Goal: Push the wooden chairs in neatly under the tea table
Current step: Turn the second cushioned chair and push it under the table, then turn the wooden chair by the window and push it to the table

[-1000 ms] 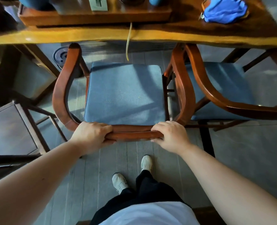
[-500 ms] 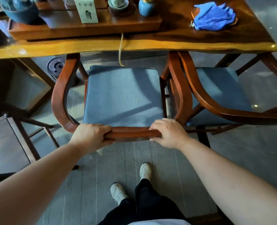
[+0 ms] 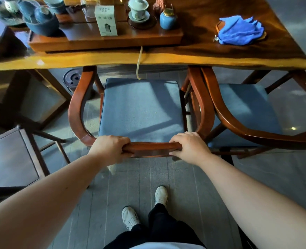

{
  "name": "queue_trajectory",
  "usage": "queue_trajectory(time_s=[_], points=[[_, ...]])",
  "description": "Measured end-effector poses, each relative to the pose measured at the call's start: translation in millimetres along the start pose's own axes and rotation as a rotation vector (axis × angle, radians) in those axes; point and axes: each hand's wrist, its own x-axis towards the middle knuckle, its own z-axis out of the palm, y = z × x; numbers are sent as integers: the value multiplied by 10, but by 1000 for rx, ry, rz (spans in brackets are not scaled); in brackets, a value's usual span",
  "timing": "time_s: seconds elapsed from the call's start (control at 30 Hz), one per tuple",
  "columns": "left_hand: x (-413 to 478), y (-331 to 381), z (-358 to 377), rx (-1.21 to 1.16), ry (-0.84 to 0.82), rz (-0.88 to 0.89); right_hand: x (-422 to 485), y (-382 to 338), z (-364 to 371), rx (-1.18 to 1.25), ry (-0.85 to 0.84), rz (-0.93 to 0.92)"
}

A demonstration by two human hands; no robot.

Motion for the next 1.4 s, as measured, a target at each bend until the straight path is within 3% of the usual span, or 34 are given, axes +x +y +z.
queue_trajectory(time_s=[0.13,0.27,0.43,0.57,0.67,1.07,1.4], points=[[-6,21,-19,6,-51,-34,11,-15,-13,-15,-34,6],[-86,-12,90,-4,23,18,-46,10,21,-33,-53,-29],[-88,10,78,10,-50,-44,-8,10,-72,-87,-136,-68],[-179,51,-4,86,-27,-11,83,-117,-127,-193,-230,-211],[-343,39,-90,190,14,-92,266,-345,-141,-183,-229,-310],[-1809,-376,-525,243,93,-487,766,-1944,253,-195,-287,-684],[-3398,-1260,-821,205,188,-805,1070,-3656,755,-228,-289,-823]])
